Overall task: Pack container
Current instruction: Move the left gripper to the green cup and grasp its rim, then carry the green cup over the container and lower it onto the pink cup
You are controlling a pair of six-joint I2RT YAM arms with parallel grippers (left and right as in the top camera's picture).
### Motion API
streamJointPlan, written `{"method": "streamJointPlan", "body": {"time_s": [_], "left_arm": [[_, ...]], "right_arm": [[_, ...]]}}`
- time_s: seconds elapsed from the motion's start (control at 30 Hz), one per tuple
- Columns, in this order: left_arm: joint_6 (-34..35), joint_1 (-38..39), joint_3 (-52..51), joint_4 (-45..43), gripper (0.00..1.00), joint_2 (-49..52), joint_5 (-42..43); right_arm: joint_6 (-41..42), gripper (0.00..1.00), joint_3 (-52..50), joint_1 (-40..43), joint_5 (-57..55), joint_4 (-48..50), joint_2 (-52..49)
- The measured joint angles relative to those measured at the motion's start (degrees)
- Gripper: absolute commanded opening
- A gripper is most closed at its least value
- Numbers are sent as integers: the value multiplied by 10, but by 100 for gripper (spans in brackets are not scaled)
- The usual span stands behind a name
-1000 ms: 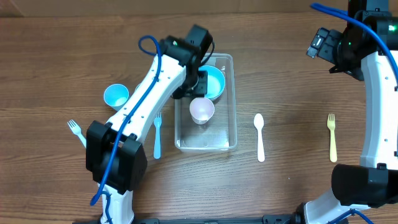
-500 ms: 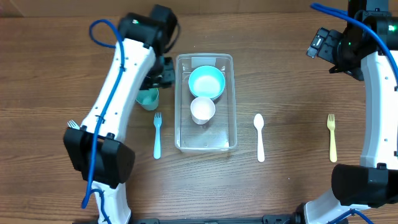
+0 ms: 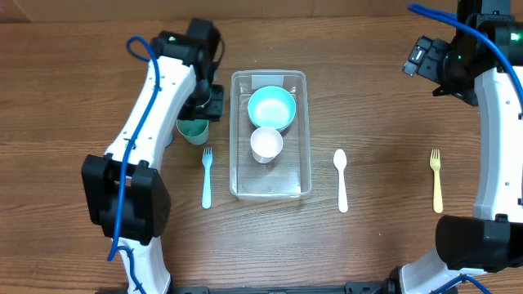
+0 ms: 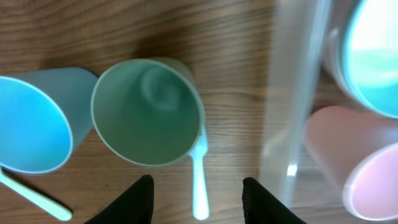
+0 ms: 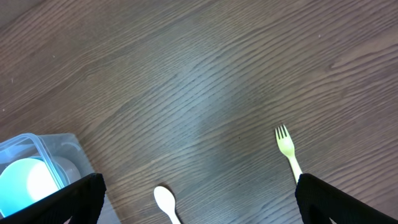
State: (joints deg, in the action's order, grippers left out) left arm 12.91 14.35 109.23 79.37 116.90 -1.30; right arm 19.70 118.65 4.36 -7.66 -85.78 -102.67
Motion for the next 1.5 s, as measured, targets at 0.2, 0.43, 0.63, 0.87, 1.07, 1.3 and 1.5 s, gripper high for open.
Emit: {"method": "streamJointPlan", "body": {"time_s": [0.2, 0.43, 0.63, 0.87, 1.07, 1.3, 1.5], "left_arm": [[-30, -44, -61, -55, 52, 0, 12], [-73, -38, -101, -77, 51, 0, 17], [-99, -38, -102, -77, 51, 0, 17], [-117, -38, -110, -82, 41, 0, 17], [-133, -24, -151, -113, 22, 0, 17], [-140, -22, -160, -116, 13, 0, 12], [-140, -22, -155, -106, 6, 0, 10]], "right_arm": [[0, 100, 0, 0, 0, 0, 0], [0, 100, 0, 0, 0, 0, 0], [0, 100, 0, 0, 0, 0, 0], [0, 100, 0, 0, 0, 0, 0], [0, 100, 0, 0, 0, 0, 0], [0, 100, 0, 0, 0, 0, 0], [0, 100, 0, 0, 0, 0, 0]]}}
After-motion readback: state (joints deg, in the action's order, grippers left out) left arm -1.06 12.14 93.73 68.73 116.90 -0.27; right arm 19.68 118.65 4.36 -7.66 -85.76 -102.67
